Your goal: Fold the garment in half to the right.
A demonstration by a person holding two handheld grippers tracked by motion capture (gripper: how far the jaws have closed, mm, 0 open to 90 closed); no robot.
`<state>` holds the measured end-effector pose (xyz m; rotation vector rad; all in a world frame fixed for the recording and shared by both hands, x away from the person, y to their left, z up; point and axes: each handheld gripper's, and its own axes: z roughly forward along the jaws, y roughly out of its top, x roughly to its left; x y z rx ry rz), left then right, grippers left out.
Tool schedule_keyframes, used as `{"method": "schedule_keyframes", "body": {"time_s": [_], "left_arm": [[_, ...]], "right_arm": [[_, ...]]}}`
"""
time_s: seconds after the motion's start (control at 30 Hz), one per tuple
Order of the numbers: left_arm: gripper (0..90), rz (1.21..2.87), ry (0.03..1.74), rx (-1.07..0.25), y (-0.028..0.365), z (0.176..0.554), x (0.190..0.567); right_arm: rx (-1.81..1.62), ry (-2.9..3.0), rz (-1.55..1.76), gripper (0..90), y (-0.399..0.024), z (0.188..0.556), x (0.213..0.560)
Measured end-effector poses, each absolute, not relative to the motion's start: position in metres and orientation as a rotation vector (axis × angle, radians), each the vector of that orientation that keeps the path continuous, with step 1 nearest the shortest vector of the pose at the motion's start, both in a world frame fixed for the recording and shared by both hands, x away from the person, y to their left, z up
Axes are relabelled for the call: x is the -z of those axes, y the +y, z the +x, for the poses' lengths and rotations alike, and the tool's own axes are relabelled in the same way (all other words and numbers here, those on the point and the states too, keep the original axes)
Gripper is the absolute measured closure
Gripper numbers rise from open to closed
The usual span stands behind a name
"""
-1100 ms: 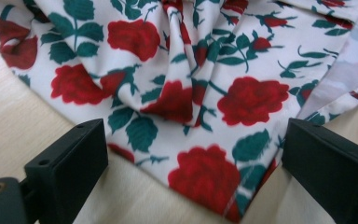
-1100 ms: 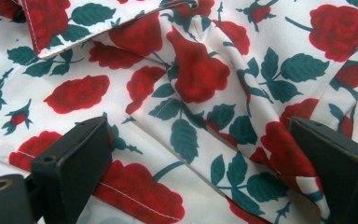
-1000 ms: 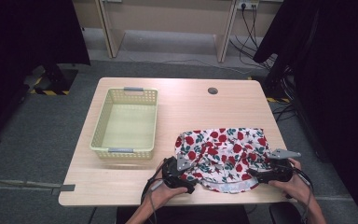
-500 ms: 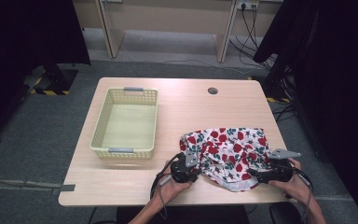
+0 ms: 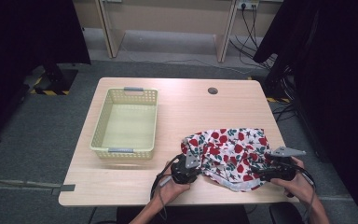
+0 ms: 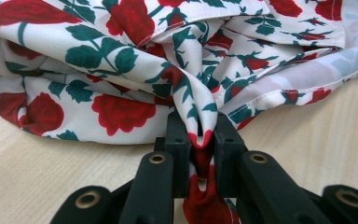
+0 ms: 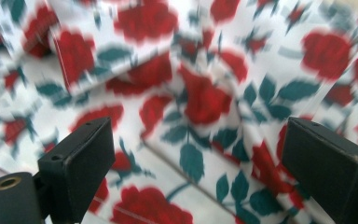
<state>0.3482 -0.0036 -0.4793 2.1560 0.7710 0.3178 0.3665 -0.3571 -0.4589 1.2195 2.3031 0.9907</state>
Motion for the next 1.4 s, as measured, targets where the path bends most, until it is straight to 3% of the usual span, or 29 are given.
{"method": "schedule_keyframes", "body": {"time_s": [0.23, 0.6, 0.7, 0.77, 0.83, 0.93, 1.23, 1.4], "left_arm": [[80.1, 2.152, 0.767, -0.317, -0.003, 0.348, 0.480], [79.0, 2.150, 0.763, -0.315, -0.001, 0.347, 0.480], [78.6, 2.147, 0.766, -0.311, 0.000, 0.347, 0.480], [78.6, 2.148, 0.765, -0.315, -0.001, 0.347, 0.480], [78.5, 2.147, 0.766, -0.315, -0.001, 0.347, 0.480], [78.5, 2.144, 0.769, -0.317, -0.001, 0.347, 0.481], [77.3, 2.135, 0.777, -0.307, 0.001, 0.346, 0.481], [63.0, 2.130, 0.795, -0.317, 0.005, 0.345, 0.481]], "right_arm": [[-0.991, 2.324, 1.128, 10.1, -0.337, 0.380, 0.443], [-0.991, 2.430, 1.164, 10.9, -0.312, 0.426, 0.455], [-0.984, 2.473, 1.208, 22.3, -0.311, 0.433, 0.466], [-0.995, 2.476, 1.177, 46.2, -0.312, 0.430, 0.464], [-0.996, 2.484, 1.140, 59.7, -0.313, 0.423, 0.459], [-1.019, 2.469, 1.074, 72.5, -0.316, 0.411, 0.448], [-1.148, 2.395, 0.965, 80.4, -0.330, 0.363, 0.419], [-1.098, 2.420, 1.024, 79.4, -0.340, 0.355, 0.438]]}}
